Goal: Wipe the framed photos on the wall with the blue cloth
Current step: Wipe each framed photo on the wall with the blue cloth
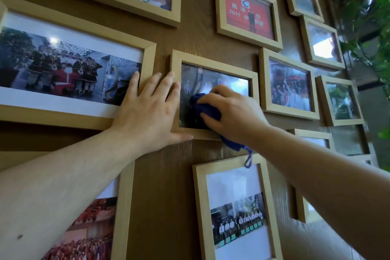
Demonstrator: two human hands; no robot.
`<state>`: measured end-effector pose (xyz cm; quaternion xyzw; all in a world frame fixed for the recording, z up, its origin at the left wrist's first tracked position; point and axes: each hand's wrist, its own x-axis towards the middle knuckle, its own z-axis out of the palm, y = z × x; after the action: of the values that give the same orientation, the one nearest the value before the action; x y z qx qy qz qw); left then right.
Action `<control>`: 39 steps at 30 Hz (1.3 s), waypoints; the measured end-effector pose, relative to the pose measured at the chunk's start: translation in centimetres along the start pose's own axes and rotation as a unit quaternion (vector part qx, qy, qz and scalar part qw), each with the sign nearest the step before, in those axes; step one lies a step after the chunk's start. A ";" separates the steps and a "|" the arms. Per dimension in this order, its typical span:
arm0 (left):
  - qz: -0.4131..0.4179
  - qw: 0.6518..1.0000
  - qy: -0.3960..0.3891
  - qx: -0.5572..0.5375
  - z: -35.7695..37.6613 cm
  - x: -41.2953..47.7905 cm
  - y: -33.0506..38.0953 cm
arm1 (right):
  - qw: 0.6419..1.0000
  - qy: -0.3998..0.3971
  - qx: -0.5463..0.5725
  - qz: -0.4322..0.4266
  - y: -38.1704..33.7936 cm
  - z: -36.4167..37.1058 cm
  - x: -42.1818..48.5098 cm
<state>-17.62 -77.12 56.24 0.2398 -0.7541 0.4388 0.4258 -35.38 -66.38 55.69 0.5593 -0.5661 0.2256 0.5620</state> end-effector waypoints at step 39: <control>0.212 0.973 -0.086 -0.043 3.0 -7.4 6.5 | 0.910 0.089 0.166 0.369 -2.0 5.2 -16.6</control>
<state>-19.83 -76.54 46.25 0.0932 -0.8395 0.4641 0.2667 -39.87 -65.24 38.85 0.3736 -0.6344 0.5559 0.3859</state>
